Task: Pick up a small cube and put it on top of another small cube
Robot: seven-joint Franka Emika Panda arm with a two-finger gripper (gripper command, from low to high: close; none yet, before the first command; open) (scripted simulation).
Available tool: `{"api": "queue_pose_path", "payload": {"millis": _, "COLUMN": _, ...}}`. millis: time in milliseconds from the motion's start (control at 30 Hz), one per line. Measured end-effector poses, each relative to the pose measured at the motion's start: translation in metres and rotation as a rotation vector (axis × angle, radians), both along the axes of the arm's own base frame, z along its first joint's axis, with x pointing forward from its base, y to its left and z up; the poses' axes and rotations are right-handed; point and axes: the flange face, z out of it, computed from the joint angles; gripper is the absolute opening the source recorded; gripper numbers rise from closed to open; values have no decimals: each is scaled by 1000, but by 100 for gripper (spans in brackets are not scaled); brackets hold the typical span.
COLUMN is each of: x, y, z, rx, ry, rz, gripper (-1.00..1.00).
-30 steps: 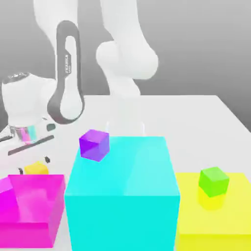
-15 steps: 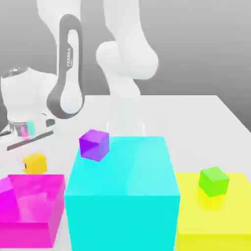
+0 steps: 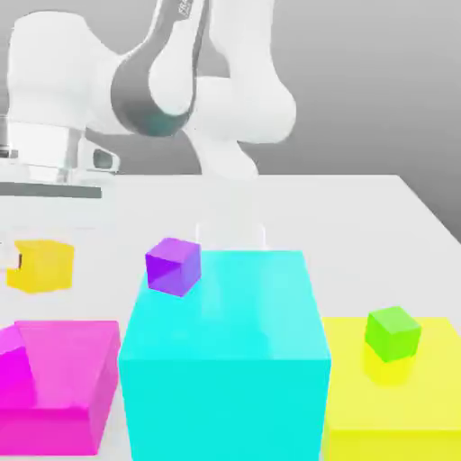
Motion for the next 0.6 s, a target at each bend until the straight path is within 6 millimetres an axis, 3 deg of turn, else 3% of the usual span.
{"api": "queue_pose_path", "payload": {"millis": 100, "x": 23, "y": 65, "z": 22, "rx": -9, "ry": -20, "rz": 172, "gripper": -100}}
{"api": "queue_pose_path", "payload": {"millis": 267, "x": 35, "y": 154, "z": 22, "rx": -55, "ry": 41, "rz": 438, "gripper": -100}}
{"api": "queue_pose_path", "payload": {"millis": 433, "x": 30, "y": 241, "z": 15, "rx": -110, "ry": 115, "rz": 699, "gripper": -100}}
{"api": "queue_pose_path", "payload": {"millis": 600, "x": 6, "y": 325, "z": 3, "rx": -170, "ry": 194, "rz": 958, "gripper": -100}}
